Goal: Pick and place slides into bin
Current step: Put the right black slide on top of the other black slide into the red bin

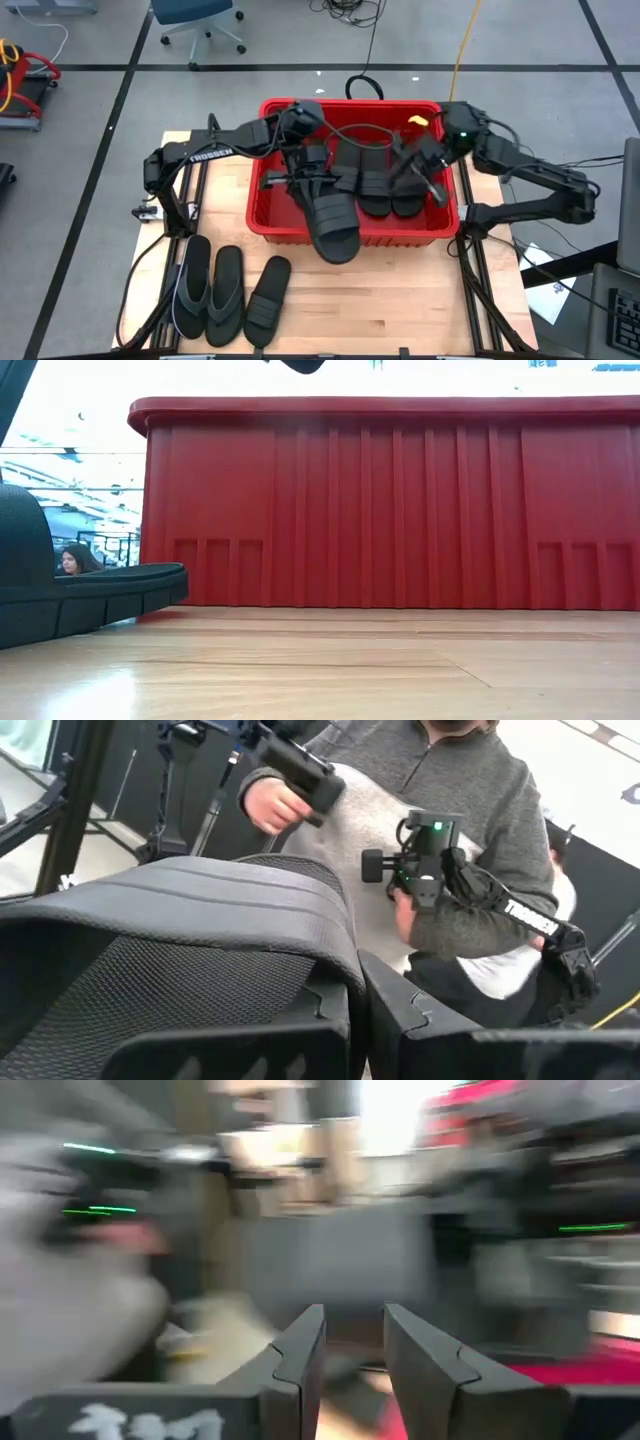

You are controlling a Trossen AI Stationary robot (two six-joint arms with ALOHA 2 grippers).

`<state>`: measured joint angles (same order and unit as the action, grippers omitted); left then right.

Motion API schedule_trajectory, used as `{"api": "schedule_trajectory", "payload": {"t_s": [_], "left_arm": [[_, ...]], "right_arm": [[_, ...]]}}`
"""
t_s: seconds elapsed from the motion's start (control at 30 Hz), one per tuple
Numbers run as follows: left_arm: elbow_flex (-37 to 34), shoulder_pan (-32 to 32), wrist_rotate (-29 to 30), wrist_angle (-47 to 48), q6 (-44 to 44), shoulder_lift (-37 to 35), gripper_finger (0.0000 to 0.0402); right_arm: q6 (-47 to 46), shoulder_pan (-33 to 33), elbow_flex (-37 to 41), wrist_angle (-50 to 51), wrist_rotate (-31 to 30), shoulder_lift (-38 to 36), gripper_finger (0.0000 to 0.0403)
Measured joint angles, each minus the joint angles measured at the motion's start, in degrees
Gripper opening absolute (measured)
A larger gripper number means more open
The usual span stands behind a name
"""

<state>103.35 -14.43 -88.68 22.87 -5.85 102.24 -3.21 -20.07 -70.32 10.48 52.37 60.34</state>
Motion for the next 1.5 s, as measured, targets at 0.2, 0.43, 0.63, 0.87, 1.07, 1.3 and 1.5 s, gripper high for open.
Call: {"api": "schedule_trajectory", "payload": {"t_s": [0.2,0.43,0.63,0.87,1.07,1.3,1.5], "left_arm": [[0.0,-1.4,-1.4,-0.4,-2.5,-0.2,0.0],[0.0,-4.9,-1.4,-7.7,-7.3,-0.6,0.0],[0.0,-6.4,0.5,-9.3,-4.9,-0.6,0.0],[0.0,-10.2,-0.2,-8.6,-0.8,0.3,0.0],[0.0,-13.0,-0.5,-10.3,-0.3,3.1,0.0],[0.0,-13.4,-1.4,-14.9,-0.7,3.2,0.0],[0.0,-8.7,14.2,-2.3,21.2,2.3,0.0]], "right_arm": [[-9.8,-1.0,0.0,-2.6,17.5,5.4,0.0103],[-11.1,-0.9,0.0,-3.0,15.7,5.9,0.0116],[-10.5,-0.9,0.0,-1.8,8.5,5.0,0.0111],[-10.9,-0.9,0.0,-0.9,-0.1,0.2,0.0095],[-10.7,-0.8,0.0,2.3,-9.9,-6.2,0.0086],[-10.8,-0.8,0.0,6.1,-10.7,-6.3,0.0061],[-5.0,4.1,0.0,11.7,-13.4,-3.1,0.0031]]}}
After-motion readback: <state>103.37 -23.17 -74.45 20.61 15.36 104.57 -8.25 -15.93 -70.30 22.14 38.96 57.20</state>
